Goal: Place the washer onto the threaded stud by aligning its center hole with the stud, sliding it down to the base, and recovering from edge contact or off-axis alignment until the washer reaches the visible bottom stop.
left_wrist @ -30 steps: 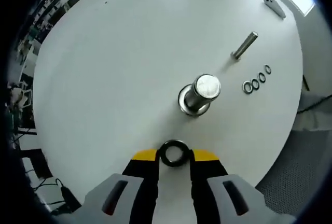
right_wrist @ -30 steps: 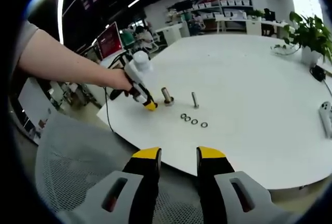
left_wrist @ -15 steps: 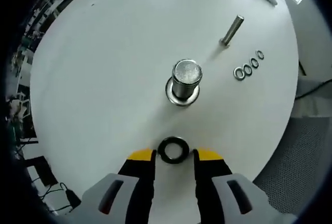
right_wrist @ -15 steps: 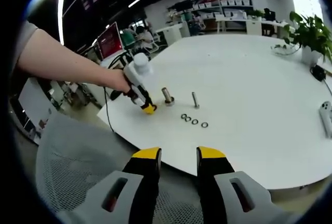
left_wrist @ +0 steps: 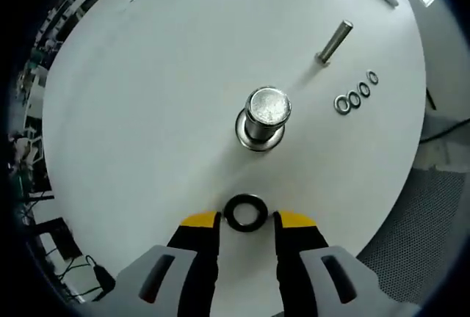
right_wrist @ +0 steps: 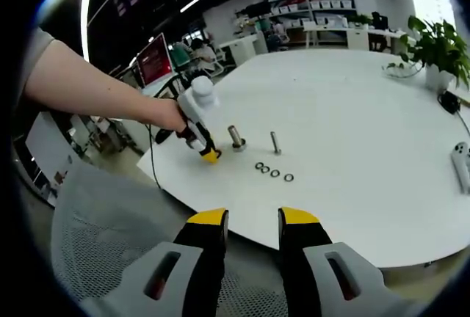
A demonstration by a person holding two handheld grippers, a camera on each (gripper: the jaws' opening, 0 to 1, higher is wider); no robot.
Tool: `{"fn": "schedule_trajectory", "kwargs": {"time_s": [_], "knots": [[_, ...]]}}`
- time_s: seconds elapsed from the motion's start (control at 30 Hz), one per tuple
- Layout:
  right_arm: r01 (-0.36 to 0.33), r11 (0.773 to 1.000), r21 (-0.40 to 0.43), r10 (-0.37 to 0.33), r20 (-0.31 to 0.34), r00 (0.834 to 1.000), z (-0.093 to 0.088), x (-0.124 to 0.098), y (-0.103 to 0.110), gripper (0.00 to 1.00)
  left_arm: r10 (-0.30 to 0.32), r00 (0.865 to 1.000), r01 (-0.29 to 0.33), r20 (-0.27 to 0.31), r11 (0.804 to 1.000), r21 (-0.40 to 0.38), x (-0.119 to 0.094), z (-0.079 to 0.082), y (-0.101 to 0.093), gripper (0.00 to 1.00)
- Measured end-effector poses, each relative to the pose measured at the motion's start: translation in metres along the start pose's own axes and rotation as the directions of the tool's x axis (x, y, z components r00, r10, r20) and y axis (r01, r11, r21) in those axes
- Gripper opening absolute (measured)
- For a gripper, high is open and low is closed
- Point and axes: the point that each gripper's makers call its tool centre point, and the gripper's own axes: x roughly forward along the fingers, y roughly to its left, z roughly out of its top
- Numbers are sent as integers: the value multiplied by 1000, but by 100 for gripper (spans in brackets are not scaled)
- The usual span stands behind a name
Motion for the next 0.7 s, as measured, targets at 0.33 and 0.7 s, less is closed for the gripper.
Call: {"fn": "schedule_trajectory", "kwargs": {"time_s": [0.33, 0.7], "knots": [[6, 1000, 7, -6, 3, 1000, 0, -1, -1, 29, 12, 1000, -12, -10, 1000, -23, 1, -1, -5, 20], [6, 1000, 9, -6, 5, 1000, 0, 0, -2, 29, 5, 999, -4, 53, 1000, -21, 2, 0, -1, 19]]}}
